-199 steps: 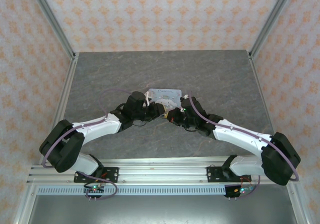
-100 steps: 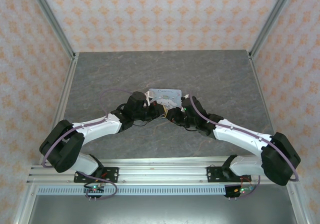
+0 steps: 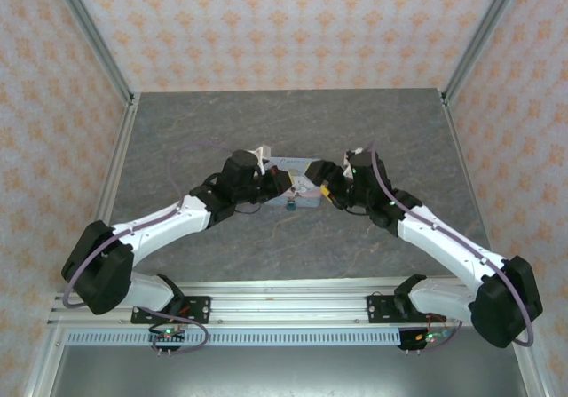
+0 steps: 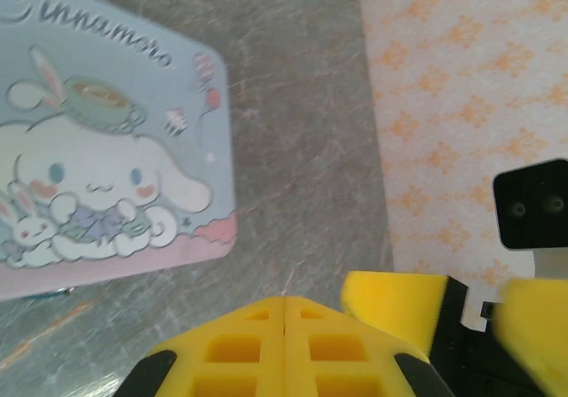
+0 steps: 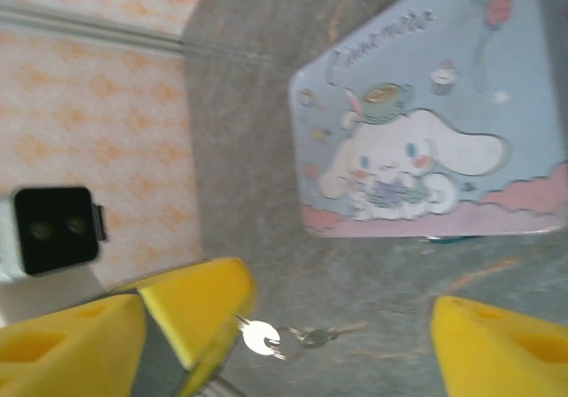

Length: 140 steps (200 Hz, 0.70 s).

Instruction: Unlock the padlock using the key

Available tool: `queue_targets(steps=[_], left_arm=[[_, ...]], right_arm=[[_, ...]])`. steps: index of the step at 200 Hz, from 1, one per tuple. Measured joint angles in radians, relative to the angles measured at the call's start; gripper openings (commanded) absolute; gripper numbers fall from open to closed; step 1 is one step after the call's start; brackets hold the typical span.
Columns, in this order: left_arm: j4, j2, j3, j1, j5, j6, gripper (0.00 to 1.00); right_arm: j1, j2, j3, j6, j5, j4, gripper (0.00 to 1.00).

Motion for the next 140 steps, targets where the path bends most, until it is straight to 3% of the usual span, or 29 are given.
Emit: queue_targets(steps=[46, 88, 140], left_arm=[[0.020, -0.004, 0.019, 0.030, -0.001, 0.023, 0.00], [0.077, 0.004, 0.024, 0.064, -0.001, 0.047, 0.00], [0.225, 0.080, 0.032, 0.110, 0.003, 0.024, 0.00]], right_arm=[[-0.008, 0.061, 0.045, 0.056, -0.021, 0.094, 0.99], [-0.008, 0.087, -0.024, 0.114, 0.034, 0.218, 1.00], [-0.013, 0.140, -0.143, 0.172, 0.046, 0.500, 0.73]])
